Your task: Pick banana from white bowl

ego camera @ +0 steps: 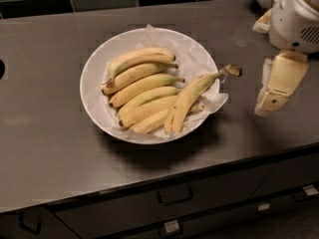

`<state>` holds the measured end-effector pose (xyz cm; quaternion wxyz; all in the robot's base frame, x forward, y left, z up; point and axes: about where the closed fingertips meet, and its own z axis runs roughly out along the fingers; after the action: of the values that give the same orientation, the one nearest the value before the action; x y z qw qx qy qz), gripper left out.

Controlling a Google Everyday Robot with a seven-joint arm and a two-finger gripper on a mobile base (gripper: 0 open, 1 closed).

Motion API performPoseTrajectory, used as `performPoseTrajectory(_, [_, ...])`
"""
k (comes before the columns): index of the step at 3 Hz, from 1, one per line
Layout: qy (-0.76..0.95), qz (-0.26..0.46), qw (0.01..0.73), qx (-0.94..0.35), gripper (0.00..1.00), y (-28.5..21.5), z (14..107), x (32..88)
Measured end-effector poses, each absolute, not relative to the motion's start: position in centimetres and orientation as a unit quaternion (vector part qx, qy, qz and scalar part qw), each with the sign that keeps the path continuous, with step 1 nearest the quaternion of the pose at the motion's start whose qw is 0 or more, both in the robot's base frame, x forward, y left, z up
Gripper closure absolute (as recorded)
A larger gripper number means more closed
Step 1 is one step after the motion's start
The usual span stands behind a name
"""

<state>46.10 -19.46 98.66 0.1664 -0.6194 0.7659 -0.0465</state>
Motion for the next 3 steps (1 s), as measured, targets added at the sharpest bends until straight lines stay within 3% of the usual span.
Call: performPoseTrajectory(3, [0.714, -0.032, 0.142, -0.684, 0.0, -13.4, 96.6, 51.3])
